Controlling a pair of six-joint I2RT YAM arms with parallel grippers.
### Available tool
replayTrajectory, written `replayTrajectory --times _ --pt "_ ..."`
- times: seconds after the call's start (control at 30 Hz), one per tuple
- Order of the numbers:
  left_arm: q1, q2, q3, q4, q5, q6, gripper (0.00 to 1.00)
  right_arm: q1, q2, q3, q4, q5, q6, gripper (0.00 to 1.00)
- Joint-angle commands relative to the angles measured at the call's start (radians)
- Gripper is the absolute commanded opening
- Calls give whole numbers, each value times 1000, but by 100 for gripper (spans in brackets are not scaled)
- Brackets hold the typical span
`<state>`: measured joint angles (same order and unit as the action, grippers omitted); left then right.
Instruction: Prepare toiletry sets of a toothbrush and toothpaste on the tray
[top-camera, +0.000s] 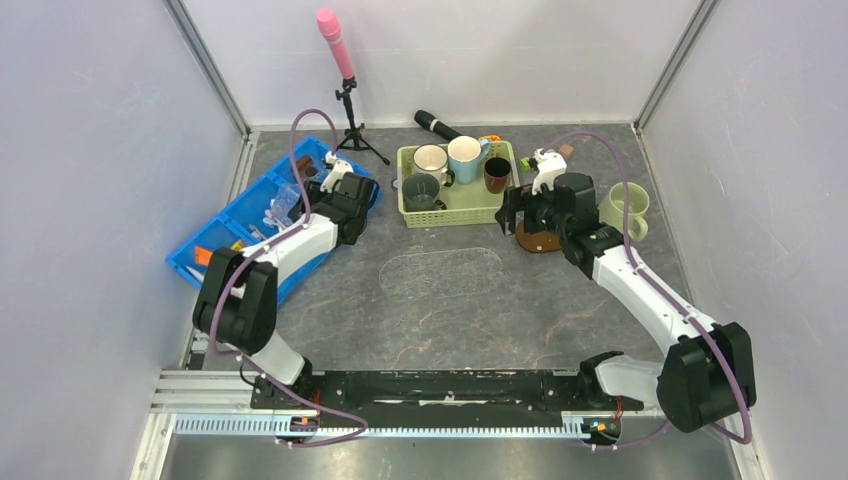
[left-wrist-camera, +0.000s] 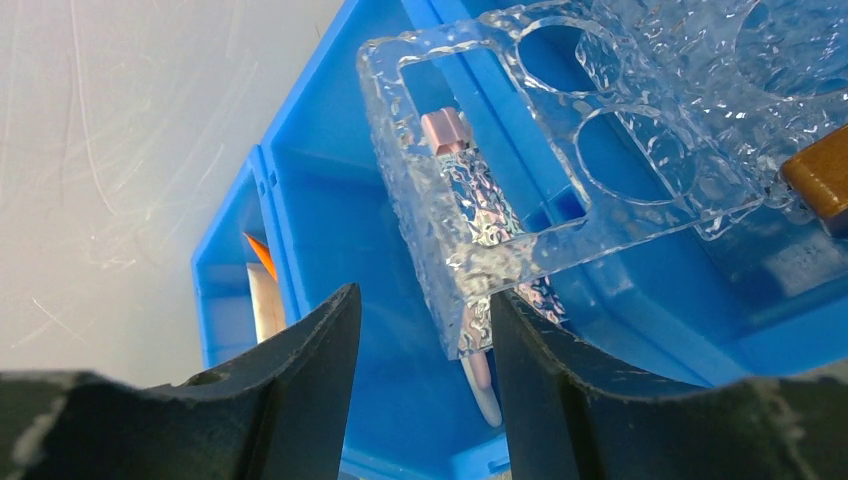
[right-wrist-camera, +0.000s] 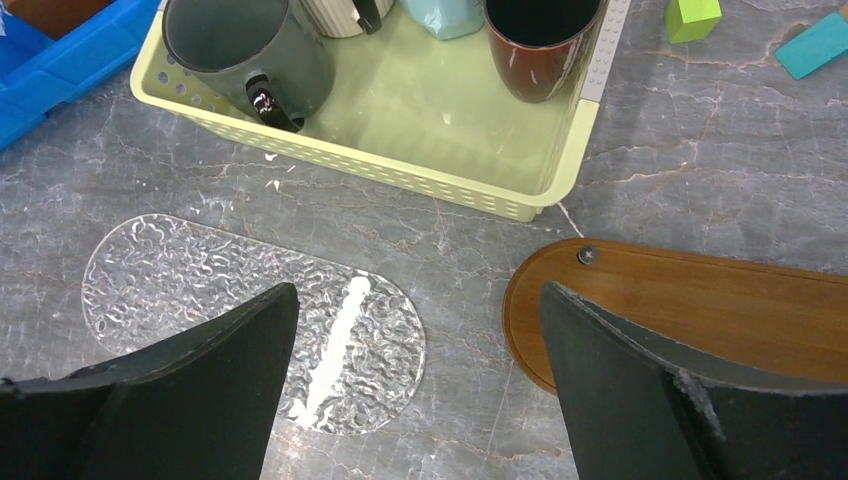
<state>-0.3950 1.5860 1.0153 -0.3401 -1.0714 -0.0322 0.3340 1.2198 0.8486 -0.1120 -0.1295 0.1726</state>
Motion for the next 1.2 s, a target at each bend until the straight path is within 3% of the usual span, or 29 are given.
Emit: replayTrajectory --times 0.0,0.17,0.4,0.8,0.93,1.17 --pt "-4 39 -15 144 -84 91 55 5 -37 -12 41 21 -20 96" --pt "7 73 -32 234 -114 149 50 4 -40 -16 41 23 -19 96" --pt "17 61 -41 288 -154 193 31 4 -50 -20 39 30 -22 96" --pt "16 -254 -41 227 -143 223 4 5 -80 -9 24 16 -7 96" --pt "15 -383 -14 161 -35 191 2 5 -94 19 -6 13 -12 96" --pt "12 -618 -18 116 341 136 2 7 -120 69 -40 -13 -9 96"
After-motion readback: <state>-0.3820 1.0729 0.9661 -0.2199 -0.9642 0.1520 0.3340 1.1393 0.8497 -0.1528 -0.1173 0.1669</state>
